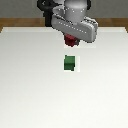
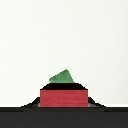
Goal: Place the red cube on top of the green cube.
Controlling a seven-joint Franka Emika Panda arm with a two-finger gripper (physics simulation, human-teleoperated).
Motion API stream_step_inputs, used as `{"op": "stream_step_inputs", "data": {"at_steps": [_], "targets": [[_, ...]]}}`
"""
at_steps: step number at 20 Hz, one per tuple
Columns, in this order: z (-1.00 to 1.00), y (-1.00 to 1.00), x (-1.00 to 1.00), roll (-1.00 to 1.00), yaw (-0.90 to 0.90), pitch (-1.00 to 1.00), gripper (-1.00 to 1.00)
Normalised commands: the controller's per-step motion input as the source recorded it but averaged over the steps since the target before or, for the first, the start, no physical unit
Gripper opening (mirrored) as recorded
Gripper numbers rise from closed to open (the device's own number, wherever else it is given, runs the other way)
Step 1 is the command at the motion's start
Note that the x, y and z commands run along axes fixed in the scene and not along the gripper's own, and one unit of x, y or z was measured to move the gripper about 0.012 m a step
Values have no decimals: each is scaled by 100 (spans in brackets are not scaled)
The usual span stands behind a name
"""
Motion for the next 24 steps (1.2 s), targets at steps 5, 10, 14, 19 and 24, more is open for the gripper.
{"op": "stream_step_inputs", "data": {"at_steps": [5, 10, 14, 19, 24], "targets": [[-40, 0, 20, 0, 0, 0, -100], [-20, 0, 0, 0, 0, 0, -100], [-75, 0, 0, 0, 0, 0, -100], [0, 0, 0, 0, 0, 0, 100], [0, 0, 0, 0, 0, 0, 100]]}}
